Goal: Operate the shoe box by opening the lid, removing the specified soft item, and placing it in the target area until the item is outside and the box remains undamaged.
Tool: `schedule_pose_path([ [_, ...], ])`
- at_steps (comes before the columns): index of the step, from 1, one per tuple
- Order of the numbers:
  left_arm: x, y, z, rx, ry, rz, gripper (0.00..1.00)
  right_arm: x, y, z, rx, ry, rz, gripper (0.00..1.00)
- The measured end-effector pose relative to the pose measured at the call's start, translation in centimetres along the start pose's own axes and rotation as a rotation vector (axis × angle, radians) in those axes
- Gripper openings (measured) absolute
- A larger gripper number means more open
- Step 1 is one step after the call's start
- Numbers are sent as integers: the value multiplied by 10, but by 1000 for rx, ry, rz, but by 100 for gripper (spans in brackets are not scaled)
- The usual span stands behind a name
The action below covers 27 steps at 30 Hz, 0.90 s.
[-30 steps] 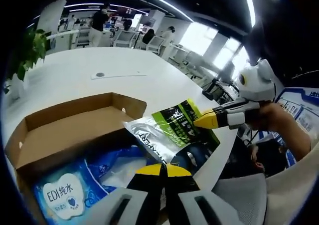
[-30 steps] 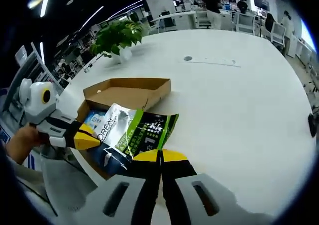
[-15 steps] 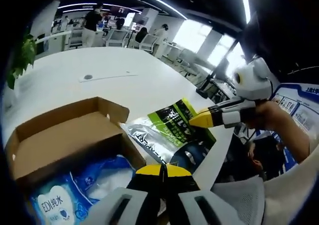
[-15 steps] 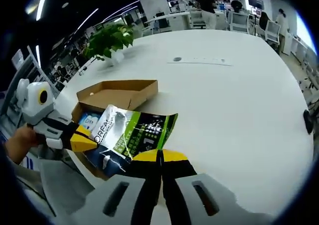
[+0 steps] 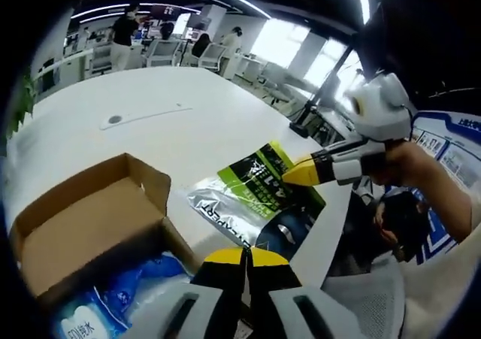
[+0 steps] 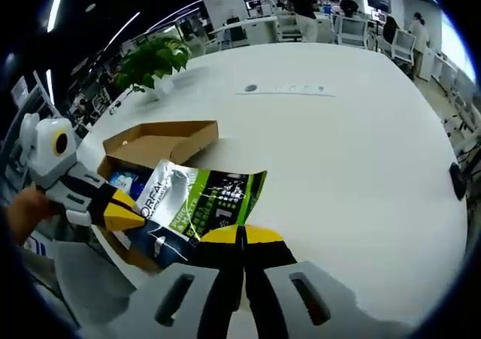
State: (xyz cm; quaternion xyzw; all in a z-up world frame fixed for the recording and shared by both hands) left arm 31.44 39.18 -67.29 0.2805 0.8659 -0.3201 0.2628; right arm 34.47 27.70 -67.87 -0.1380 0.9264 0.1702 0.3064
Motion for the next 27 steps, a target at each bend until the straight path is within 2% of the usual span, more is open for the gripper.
schedule_pose_path([
  [19,-2,16,37,-48,161,126,0,5,-24,28,32,26,-3,0],
  [27,0,23,52,-75,245,214,0,7,-33,41,36,28,-8,0],
])
Point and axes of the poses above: the point that each gripper's makers call its tool centre point, and the gripper's own axes: z roughly forward along the fingers, y roughly to its left, x roughly out of its underside, the point moved 1 cm from there along -z, roughly backward along the fingers, and after that the axes turned 2 degrees about -z, right-handed, at the moved point
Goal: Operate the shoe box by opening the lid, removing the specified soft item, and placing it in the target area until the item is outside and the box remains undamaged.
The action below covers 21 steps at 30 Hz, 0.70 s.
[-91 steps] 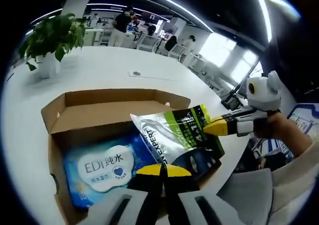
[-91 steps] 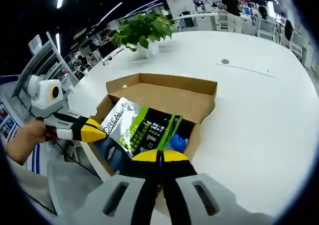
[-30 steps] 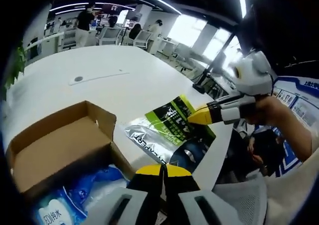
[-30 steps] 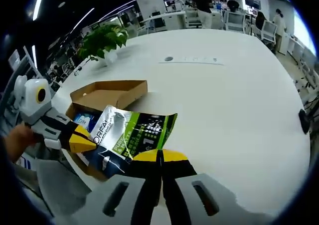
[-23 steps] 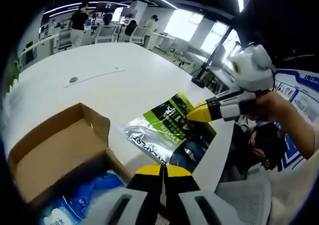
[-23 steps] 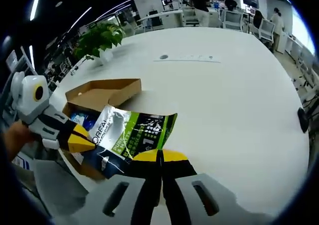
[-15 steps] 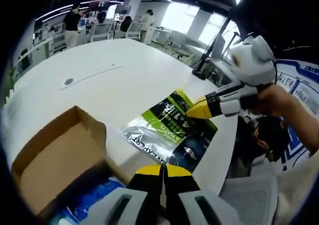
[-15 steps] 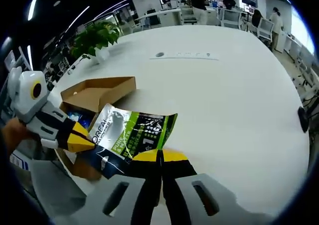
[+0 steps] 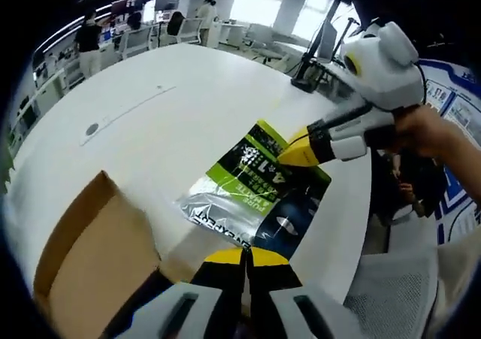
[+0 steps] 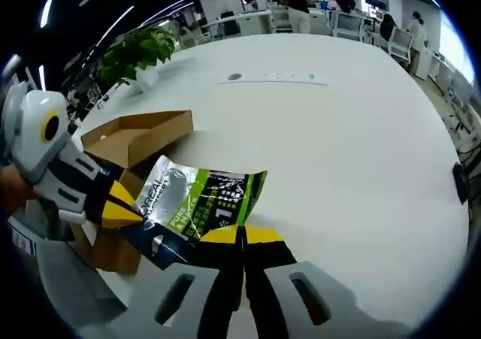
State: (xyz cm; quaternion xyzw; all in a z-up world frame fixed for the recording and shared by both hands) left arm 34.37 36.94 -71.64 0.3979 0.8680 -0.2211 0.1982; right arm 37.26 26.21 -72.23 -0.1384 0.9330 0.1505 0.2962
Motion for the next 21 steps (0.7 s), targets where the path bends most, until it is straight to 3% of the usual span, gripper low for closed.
schedule_pose_path([
  [15,9,7,23,-53,163,137,0,9,-7,25,-5,14,11,0],
  [21,7,10,28,-66,182,170,1,11,-11,33,5,11,13,0],
])
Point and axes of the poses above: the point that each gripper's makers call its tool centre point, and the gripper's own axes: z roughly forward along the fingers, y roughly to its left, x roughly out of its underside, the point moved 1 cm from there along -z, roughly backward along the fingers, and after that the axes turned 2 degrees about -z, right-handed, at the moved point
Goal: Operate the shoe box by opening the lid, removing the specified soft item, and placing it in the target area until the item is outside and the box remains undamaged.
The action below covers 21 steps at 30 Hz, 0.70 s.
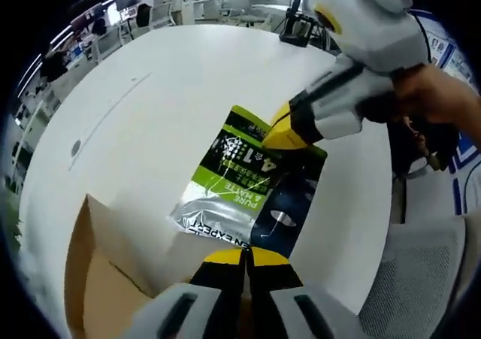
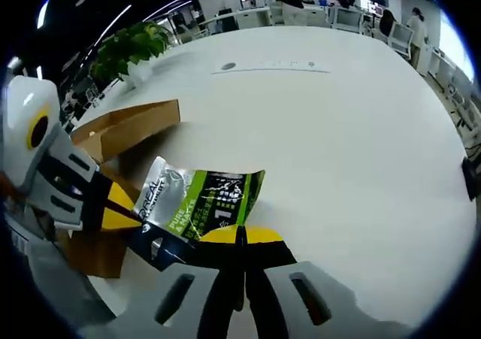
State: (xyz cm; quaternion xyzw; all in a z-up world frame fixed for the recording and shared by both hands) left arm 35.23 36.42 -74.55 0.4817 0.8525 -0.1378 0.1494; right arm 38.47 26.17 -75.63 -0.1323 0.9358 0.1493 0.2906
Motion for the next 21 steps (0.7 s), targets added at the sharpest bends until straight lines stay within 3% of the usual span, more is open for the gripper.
schedule_pose_path([
  [5,2,0,4,-22,19,85,1,2,-1,4,-7,-3,22,0],
  [9,5,1,9,-65,50,205,1,4,0,8,-15,-5,26,0],
  [21,13,1,19,-113,98,361,3,9,-2,16,-16,-6,26,0],
])
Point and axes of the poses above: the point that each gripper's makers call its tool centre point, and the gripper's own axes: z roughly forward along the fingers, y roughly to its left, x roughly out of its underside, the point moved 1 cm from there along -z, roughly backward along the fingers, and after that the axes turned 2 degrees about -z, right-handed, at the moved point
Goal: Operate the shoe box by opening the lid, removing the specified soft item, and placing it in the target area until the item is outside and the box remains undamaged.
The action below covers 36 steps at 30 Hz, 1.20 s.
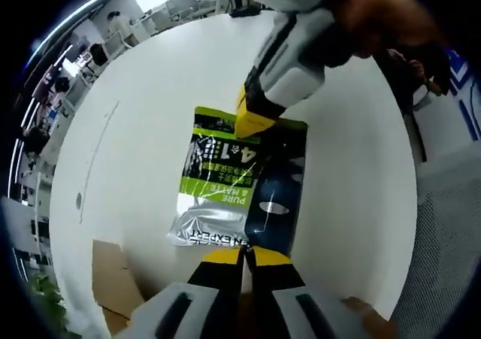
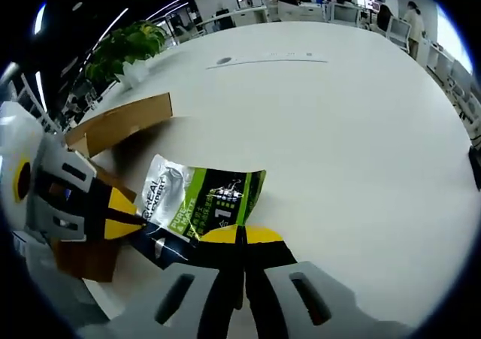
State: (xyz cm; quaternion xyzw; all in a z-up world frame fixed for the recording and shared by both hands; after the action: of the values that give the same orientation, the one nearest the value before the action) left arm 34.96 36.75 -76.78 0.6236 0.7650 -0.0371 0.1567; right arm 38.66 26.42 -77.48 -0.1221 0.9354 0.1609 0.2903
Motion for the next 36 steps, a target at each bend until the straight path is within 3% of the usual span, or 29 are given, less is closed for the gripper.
schedule_pose_path([
  [20,7,-4,-11,-67,39,117,14,2,-8,5,48,13,-57,0],
  [29,9,-5,-21,-61,19,71,17,1,-10,5,56,12,-66,1],
  [36,2,-5,-30,-44,-58,-9,19,0,-13,2,56,7,-93,5],
])
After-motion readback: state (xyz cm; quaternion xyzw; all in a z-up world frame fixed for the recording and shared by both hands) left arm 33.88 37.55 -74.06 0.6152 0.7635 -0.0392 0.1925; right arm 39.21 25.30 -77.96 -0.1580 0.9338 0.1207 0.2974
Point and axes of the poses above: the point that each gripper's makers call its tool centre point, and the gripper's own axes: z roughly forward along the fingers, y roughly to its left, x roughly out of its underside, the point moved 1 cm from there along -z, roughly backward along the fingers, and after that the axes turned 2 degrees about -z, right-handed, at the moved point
